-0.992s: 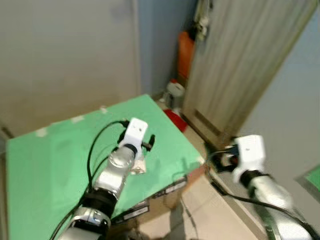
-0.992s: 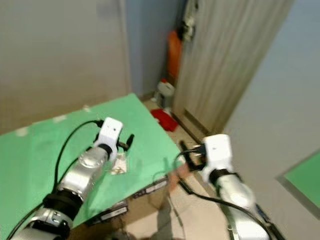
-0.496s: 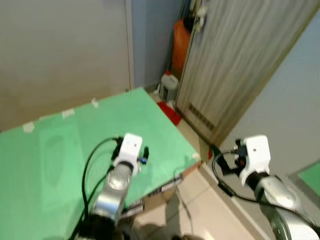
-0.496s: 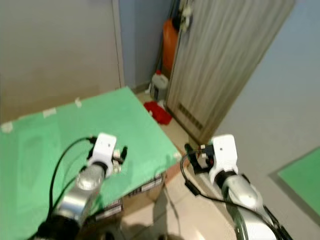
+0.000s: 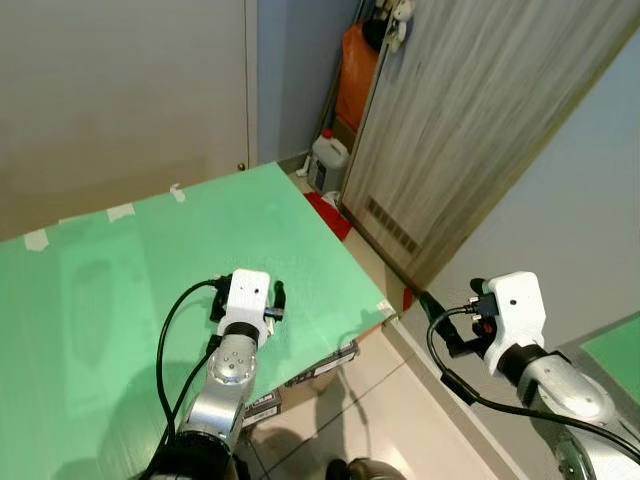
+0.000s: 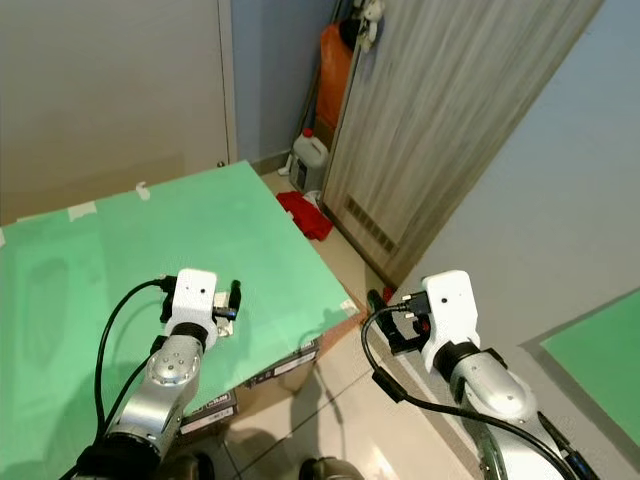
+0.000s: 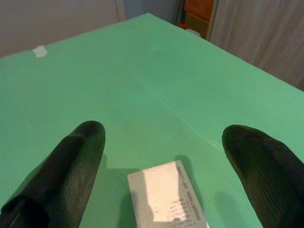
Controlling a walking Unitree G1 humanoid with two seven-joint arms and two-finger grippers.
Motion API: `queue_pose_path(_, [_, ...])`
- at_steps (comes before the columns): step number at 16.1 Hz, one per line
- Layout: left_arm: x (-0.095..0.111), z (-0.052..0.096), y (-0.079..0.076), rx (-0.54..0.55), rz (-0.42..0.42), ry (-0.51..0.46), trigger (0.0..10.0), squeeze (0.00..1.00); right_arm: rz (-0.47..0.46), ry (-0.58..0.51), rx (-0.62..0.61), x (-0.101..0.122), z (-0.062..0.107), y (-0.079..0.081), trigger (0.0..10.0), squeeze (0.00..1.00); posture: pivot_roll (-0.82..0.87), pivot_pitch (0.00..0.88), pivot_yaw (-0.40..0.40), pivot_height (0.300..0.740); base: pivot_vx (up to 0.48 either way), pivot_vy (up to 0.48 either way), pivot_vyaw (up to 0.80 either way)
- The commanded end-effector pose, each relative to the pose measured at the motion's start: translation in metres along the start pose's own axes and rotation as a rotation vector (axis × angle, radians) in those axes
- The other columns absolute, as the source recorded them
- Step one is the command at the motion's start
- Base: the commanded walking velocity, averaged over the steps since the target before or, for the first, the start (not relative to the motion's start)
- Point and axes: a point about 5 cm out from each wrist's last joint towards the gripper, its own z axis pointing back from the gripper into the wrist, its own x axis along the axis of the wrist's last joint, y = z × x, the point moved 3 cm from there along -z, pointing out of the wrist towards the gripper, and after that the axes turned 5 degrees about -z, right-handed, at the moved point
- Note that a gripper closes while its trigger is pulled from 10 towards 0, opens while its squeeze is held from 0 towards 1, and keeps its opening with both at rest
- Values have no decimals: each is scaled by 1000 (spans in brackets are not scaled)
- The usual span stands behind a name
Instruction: Hang keys on a hook
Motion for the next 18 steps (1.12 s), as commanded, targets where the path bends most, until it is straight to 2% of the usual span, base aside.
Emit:
queue_pose_path(1, [-4,0,-8,-15,18,9,10000,0,6,5,-25,1,6,-8,10000,0,-229,158,-149,740,0,0,0])
queue_pose_path(3, [-13,3,-16,-53,28,30,10000,0,0,8,-35,0,6,-8,10000,0,-228,163,-145,740,0,0,0])
queue_pose_path(8, [-31,7,-18,-45,16,79,10000,0,-17,17,-32,-3,10,-3,10000,0,-231,175,-137,740,0,0,0])
queue_pose_path(18, [-55,8,-26,-81,57,223,10000,0,-28,37,-28,-7,12,0,10000,0,-235,174,-129,740,0,0,0])
